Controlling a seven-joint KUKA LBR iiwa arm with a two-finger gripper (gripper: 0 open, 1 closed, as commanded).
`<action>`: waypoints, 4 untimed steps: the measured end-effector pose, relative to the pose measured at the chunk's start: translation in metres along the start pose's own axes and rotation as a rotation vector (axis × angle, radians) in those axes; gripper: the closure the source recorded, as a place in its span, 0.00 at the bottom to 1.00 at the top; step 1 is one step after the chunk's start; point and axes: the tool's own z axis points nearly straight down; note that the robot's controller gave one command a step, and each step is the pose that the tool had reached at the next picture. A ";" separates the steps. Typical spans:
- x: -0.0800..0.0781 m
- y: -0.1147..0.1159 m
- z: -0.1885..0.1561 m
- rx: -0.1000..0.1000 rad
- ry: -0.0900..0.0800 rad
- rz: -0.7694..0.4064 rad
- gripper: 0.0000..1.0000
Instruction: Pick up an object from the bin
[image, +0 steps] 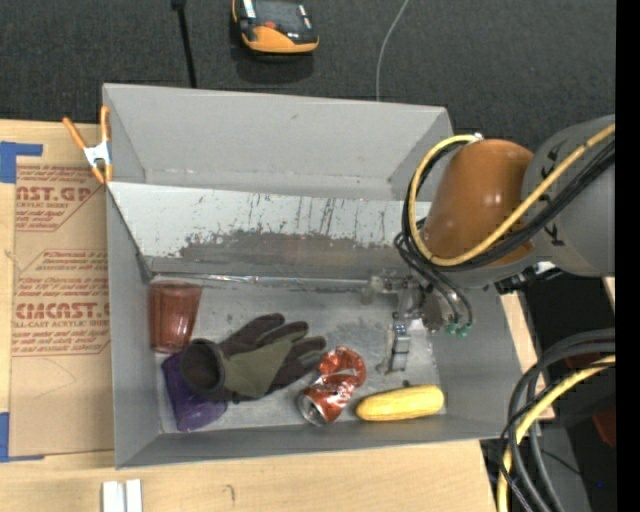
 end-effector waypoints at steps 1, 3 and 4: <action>-0.002 0.000 -0.005 0.001 -0.007 0.000 0.00; 0.041 0.077 0.093 0.001 -0.010 -0.307 1.00; 0.041 0.077 0.093 0.001 -0.010 -0.307 1.00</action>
Offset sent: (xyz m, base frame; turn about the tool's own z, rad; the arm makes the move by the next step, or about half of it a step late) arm -0.0453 0.0679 -0.0939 -0.0362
